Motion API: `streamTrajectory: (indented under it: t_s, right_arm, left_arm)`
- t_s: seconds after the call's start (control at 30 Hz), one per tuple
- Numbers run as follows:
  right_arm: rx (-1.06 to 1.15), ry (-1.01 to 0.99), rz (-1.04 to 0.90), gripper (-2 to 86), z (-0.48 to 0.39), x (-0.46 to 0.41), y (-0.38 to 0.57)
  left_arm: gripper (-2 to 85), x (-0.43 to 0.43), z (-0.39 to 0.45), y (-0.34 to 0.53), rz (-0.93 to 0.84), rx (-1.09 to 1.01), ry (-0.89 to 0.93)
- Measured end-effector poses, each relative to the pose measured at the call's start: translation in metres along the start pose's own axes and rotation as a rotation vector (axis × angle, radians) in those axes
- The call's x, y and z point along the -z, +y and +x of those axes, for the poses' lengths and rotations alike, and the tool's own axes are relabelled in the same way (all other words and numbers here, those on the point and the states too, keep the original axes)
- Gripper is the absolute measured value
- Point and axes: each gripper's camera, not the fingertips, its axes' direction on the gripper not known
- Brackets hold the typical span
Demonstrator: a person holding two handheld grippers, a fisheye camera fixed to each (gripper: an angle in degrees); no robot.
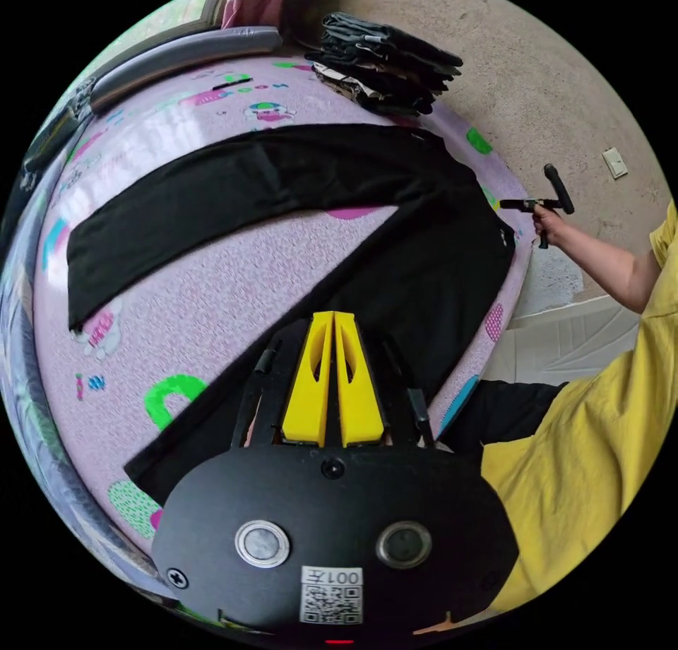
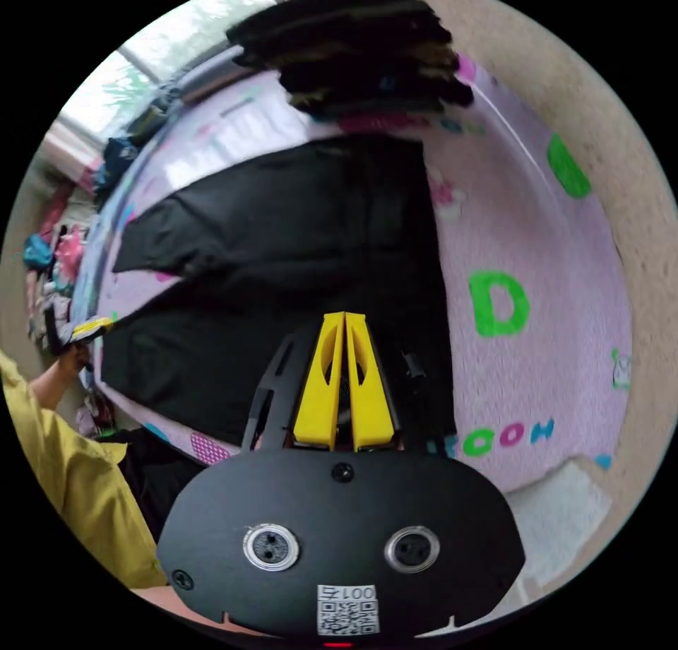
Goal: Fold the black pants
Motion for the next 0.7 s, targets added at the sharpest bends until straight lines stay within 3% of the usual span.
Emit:
streamTrajectory:
  t_s: [0.07, 0.17, 0.47, 0.7]
  right_arm:
    - [0.167, -0.132, 0.104, 0.7, -0.006, 0.018, -0.030]
    - [0.397, -0.309, 0.111, 2.3, -0.022, 0.028, -0.080]
    - [0.812, -0.303, -0.076, 5.9, -0.099, -0.001, -0.198]
    - [0.783, -0.419, -0.084, 3.2, -0.112, -0.015, -0.220]
  left_arm:
    - [-1.5, 0.011, -0.013, -0.022, 0.000, -0.045, -0.016]
    - [-1.2, 0.032, -0.043, -0.061, -0.008, -0.134, 0.023]
    - [5.7, 0.083, -0.153, -0.181, -0.074, -0.106, -0.102]
    - [5.7, 0.118, -0.264, -0.202, 0.041, 0.318, -0.125]
